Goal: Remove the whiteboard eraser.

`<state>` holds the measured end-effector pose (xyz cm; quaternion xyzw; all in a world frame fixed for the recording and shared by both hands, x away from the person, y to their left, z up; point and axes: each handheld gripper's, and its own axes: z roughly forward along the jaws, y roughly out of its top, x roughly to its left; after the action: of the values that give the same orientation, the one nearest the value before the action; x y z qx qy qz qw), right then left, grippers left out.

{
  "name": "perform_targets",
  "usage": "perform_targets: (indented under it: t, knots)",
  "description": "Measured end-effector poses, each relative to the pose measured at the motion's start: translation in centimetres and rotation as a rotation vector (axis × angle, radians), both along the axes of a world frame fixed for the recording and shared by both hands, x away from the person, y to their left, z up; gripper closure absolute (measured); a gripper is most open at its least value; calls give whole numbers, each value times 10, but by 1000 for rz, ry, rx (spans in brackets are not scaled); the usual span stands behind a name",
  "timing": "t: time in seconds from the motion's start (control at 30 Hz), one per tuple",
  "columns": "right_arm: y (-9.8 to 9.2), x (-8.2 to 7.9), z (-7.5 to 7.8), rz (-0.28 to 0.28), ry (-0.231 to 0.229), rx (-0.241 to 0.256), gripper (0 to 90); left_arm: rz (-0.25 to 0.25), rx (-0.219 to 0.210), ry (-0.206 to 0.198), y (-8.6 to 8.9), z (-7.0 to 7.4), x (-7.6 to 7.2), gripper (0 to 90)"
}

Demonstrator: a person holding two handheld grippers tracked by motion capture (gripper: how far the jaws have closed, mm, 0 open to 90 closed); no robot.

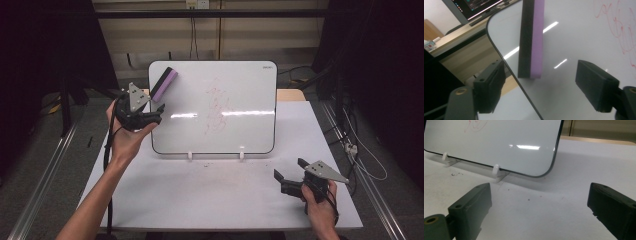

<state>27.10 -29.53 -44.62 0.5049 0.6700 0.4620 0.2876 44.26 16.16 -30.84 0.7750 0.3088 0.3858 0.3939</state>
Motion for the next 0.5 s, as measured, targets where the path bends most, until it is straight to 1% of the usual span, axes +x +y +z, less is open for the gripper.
perform_targets:
  t: [0.07,0.17,0.2,0.23,0.3,0.33,0.37,0.43,0.5]
  knots:
    - [0,0,0,0,3,2,54,20,1,-8,-2,1,4,255]
    - [0,0,0,5,2,1,54,15,37,-7,-5,3,10,302]
    - [0,0,0,6,1,0,54,16,38,-9,-5,4,11,314]
    - [0,0,-1,6,3,-3,54,14,34,-6,-6,4,13,331]
    - [0,0,-1,8,3,-2,54,22,57,-1,-8,5,17,364]
    - [0,0,-1,8,3,-2,54,33,50,-3,-9,4,19,370]
    - [0,0,-1,9,3,-2,54,35,71,1,-10,4,21,378]
    - [0,-1,0,11,1,-3,55,41,71,8,-11,3,25,423]
    - [0,-1,0,11,2,-2,55,42,89,18,-13,2,28,456]
